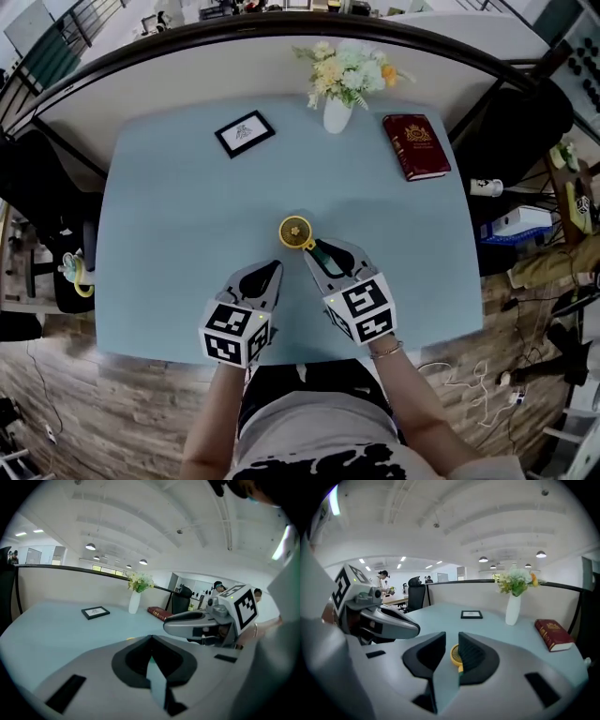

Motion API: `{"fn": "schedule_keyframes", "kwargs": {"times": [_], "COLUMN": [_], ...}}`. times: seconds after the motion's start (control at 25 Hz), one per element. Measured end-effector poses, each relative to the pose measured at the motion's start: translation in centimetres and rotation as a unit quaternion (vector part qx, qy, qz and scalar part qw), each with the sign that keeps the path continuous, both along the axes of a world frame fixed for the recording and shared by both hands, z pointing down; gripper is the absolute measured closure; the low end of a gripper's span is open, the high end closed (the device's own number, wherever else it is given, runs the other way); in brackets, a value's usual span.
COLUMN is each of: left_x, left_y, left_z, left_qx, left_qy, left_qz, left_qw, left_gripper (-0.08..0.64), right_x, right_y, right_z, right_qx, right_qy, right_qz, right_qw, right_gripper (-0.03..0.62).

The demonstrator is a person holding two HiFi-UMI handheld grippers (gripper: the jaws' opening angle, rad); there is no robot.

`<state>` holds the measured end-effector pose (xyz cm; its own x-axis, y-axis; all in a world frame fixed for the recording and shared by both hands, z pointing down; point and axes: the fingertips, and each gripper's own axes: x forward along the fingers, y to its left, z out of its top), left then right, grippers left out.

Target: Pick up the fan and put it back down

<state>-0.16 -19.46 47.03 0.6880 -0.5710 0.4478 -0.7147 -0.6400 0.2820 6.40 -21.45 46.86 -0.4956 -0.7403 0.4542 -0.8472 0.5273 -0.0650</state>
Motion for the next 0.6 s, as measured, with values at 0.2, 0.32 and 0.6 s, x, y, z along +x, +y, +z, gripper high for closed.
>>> {"fn": "schedule_keyframes", "kwargs": {"times": [0.2, 0.32, 0.6], "left_x": [1.0, 2.3, 3.6], "left_y": [0.3, 1.1, 3.1], "left_z": [-2.3, -3.3, -4.2], "left_qx": [0.03, 0.039, 0.051], "left_qy": [0.016, 0.024, 0.013], "left_qz": [0.015, 0.031, 0.078], "left_qw": [0.9993, 0.9985, 0.9955], "left_gripper": [0.549, 0.549, 0.549], "right_x": [0.5, 0.5, 0.1], "right_y": [1.2, 2.4, 5.1], "right_z": [-3.8, -5.3, -6.6], "right_qx": [0.043, 0.054, 0.084], "right_qy": [-0.031, -0.049, -0.032], "right_qz": [0.01, 0.0, -0.009], "right_qw": [0.999, 0.997, 0.996], "right_gripper": [0.588, 0.588, 0.589]}}
